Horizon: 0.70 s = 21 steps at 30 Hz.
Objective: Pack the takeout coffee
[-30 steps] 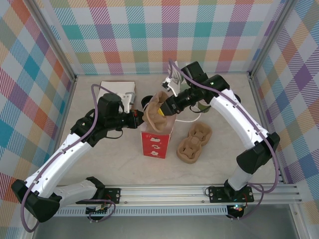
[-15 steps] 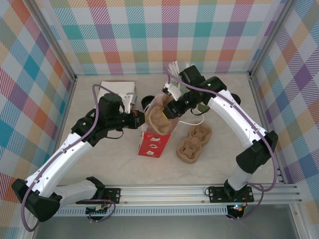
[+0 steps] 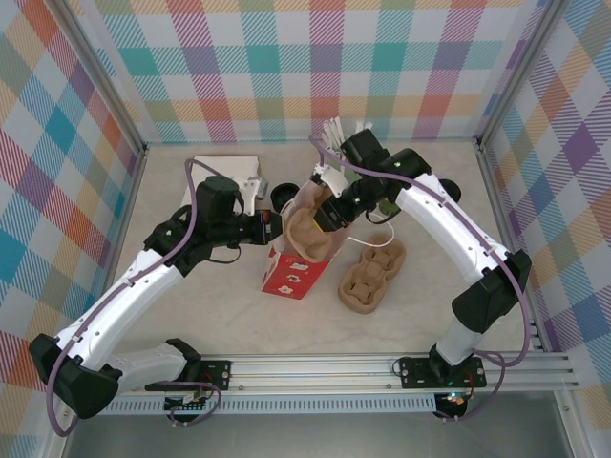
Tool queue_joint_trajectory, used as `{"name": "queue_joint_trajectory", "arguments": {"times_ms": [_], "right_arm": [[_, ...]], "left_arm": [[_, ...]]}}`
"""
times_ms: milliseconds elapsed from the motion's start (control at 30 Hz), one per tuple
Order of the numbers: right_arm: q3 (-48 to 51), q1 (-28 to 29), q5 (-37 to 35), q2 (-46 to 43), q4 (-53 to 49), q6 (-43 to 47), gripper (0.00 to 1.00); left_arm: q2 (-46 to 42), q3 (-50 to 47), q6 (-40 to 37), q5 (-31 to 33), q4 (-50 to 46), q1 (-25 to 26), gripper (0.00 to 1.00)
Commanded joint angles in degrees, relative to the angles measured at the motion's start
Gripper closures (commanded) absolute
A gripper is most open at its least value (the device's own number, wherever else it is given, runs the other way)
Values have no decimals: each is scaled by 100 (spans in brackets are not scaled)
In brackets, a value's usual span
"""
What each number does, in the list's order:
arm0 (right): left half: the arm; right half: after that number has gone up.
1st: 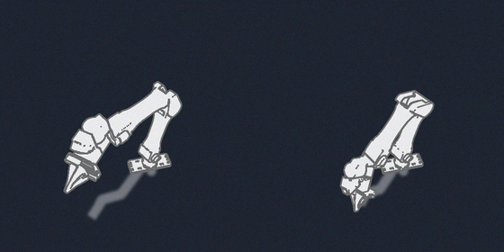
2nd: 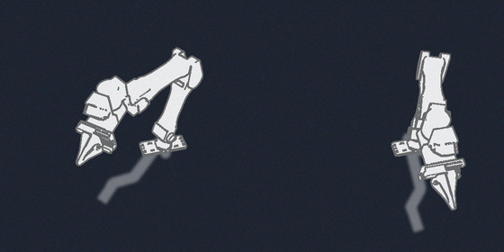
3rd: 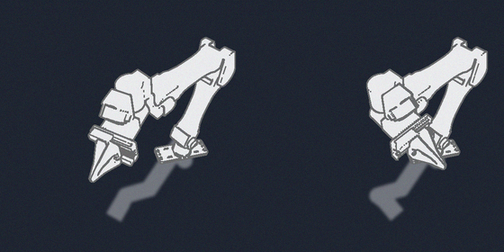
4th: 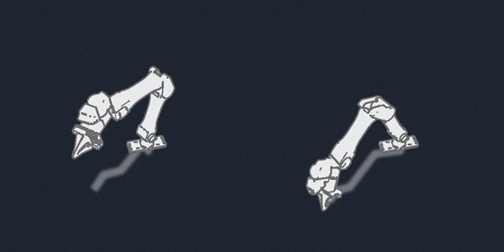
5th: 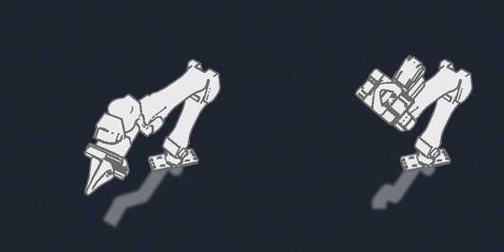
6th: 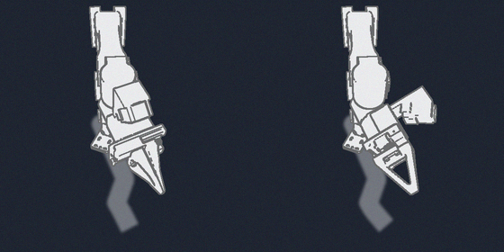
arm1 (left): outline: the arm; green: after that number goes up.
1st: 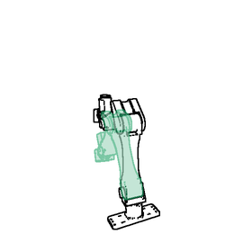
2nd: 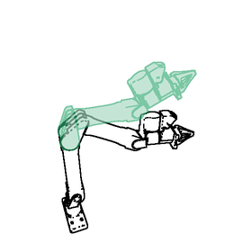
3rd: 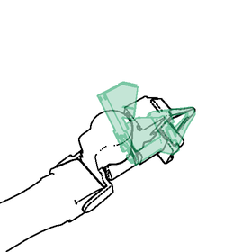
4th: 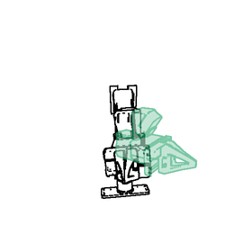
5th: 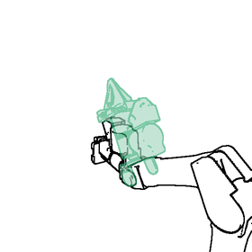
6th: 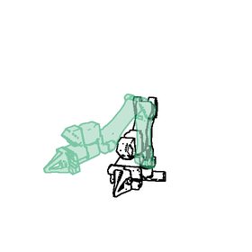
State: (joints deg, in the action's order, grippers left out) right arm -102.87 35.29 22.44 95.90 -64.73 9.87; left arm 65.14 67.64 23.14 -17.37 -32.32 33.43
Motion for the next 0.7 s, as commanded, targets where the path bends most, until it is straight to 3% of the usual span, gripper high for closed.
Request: {"name": "queue_joint_trajectory", "arguments": {"times_ms": [0, 467, 667], "right_arm": [[-112, -23, -55, -113, 90, -61, 69], [105, -327, 160, -454, 460, -292, 69], [191, -328, -170, -361, 469, -380, 70]], "left_arm": [[-6, 101, 44, -145, 73, -38, 100], [-95, -47, 27, -104, 19, -38, 100], [-117, -63, 44, -177, 83, -38, 100]]}}
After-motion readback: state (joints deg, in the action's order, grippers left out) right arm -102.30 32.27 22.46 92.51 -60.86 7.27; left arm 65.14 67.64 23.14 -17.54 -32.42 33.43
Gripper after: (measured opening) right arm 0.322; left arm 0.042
